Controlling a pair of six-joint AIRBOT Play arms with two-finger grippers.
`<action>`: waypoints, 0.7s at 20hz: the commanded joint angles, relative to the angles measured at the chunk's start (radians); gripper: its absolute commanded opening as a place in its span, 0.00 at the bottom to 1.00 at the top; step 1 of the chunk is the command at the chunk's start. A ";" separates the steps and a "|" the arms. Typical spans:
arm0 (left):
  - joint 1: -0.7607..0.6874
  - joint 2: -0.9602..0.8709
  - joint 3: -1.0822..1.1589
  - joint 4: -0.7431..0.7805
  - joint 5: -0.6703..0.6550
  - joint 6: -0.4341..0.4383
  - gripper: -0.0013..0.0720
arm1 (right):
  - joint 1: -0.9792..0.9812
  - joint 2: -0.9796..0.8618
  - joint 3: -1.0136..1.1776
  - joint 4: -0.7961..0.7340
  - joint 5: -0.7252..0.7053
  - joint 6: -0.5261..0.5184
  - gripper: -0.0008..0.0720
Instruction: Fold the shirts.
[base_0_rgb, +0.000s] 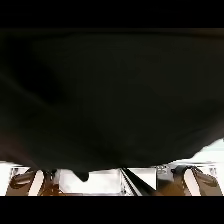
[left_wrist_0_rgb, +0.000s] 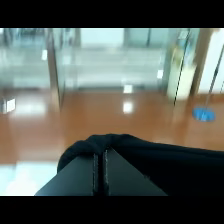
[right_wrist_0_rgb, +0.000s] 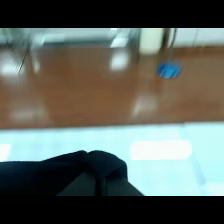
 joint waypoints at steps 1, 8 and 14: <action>-0.013 -0.073 -0.148 -0.075 -0.026 -0.032 0.04 | 0.001 0.005 -0.225 0.127 0.007 -0.023 0.04; -0.015 -0.498 -0.402 -0.262 0.171 0.129 0.04 | 0.081 -0.238 -0.711 0.250 -0.305 -0.201 0.04; -0.021 -0.956 -0.277 -0.448 0.435 0.161 0.04 | 0.195 -0.849 -0.393 0.254 -0.492 -0.182 0.04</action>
